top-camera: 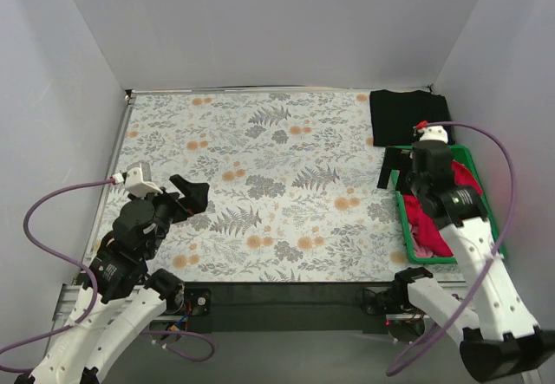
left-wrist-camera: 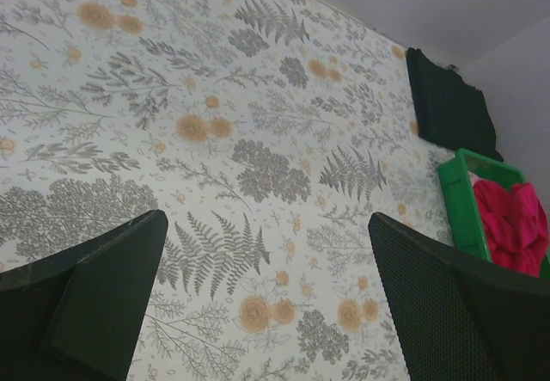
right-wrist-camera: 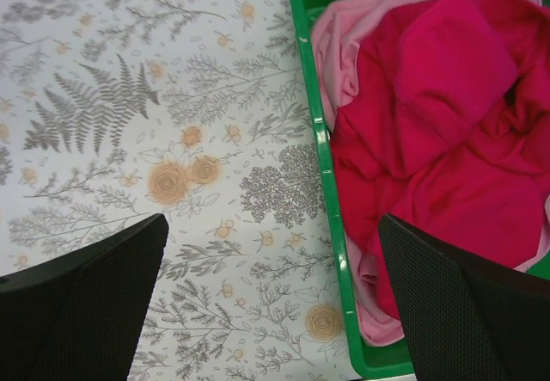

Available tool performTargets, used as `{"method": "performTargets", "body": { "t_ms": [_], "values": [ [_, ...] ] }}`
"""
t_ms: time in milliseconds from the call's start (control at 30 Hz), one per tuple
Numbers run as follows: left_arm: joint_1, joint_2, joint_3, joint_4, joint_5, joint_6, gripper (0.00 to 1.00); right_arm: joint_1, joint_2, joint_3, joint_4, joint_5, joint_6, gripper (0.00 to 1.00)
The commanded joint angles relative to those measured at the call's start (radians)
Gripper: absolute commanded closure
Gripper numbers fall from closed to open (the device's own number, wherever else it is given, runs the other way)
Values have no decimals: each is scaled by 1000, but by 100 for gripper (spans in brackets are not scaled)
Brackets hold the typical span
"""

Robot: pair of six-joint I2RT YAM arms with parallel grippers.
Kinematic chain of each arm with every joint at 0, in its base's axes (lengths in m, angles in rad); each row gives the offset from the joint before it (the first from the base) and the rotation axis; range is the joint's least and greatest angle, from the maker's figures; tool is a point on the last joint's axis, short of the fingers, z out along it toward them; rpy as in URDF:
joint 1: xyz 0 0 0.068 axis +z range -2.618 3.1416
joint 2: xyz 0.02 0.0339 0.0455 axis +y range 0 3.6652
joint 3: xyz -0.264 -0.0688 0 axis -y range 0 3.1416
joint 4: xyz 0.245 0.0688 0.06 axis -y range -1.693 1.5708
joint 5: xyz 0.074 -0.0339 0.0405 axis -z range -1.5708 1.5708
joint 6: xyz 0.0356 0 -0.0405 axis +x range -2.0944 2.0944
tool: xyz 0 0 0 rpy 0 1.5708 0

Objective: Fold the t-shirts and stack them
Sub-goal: Grab the tshirt from the pile

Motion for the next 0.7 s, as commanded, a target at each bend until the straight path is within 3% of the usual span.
{"method": "performTargets", "body": {
  "t_ms": [0, 67, 200, 333, 467, 567, 667],
  "values": [
    [4, -2, -29, 16, 112, -34, 2, 4, 153, 28, 32, 129, 87, 2],
    [6, 9, -36, 20, 140, -40, 2, -12, 215, 39, 32, 265, 123, 2],
    [4, 35, -38, 14, 188, -60, 2, -123, 382, 69, 61, 355, 122, 2],
    [6, 52, -27, 16, 192, -63, 2, -297, 492, 88, 127, 321, 108, 2],
    [6, 69, -12, 13, 189, -62, 4, -422, 561, 60, 225, 154, 120, 6],
    [4, 81, -7, 20, 198, -59, 7, -464, 602, 39, 275, 47, 134, 16],
    [6, 101, 13, 22, 194, -50, 9, -470, 615, 29, 302, -41, 124, 41]
  ]
}}
